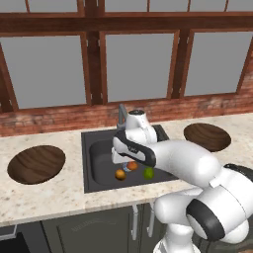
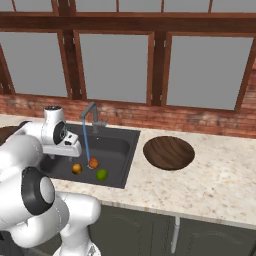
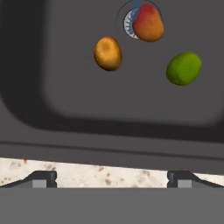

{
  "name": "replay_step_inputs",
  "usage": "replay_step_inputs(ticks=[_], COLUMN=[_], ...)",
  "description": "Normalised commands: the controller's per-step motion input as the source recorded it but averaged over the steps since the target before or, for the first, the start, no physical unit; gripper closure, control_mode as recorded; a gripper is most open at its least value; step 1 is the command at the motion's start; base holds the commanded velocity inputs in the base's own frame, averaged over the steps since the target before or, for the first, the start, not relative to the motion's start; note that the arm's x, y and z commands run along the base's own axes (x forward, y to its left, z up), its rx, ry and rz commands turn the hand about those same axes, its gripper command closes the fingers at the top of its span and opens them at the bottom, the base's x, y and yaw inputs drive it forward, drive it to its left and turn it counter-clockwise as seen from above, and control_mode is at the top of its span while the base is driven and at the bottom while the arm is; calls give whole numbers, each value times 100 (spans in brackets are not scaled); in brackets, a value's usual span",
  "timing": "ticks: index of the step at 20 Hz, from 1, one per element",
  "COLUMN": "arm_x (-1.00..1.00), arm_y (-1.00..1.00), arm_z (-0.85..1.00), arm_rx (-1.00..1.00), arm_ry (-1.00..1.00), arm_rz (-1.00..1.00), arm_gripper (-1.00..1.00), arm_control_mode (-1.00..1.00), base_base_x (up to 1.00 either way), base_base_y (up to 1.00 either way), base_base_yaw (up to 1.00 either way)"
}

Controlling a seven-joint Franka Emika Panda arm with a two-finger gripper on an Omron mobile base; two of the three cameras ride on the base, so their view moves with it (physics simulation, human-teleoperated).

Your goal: Pick the mangos from the sink and place them in one bowl. Place the lime in the other bowl. Then turn off the sink faucet.

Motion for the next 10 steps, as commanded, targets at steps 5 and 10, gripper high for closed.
replay_step_inputs(ticks=[5, 10], arm_x=[0, 6], arm_y=[0, 0], arm_z=[-16, -14], arm_rx=[-3, -2], arm_ry=[0, 1], arm_rz=[0, 0], arm_gripper=[-100, -100], arm_control_mode=[-100, -100], base_base_x=[0, 0], base_base_y=[0, 0], base_base_yaw=[0, 0])
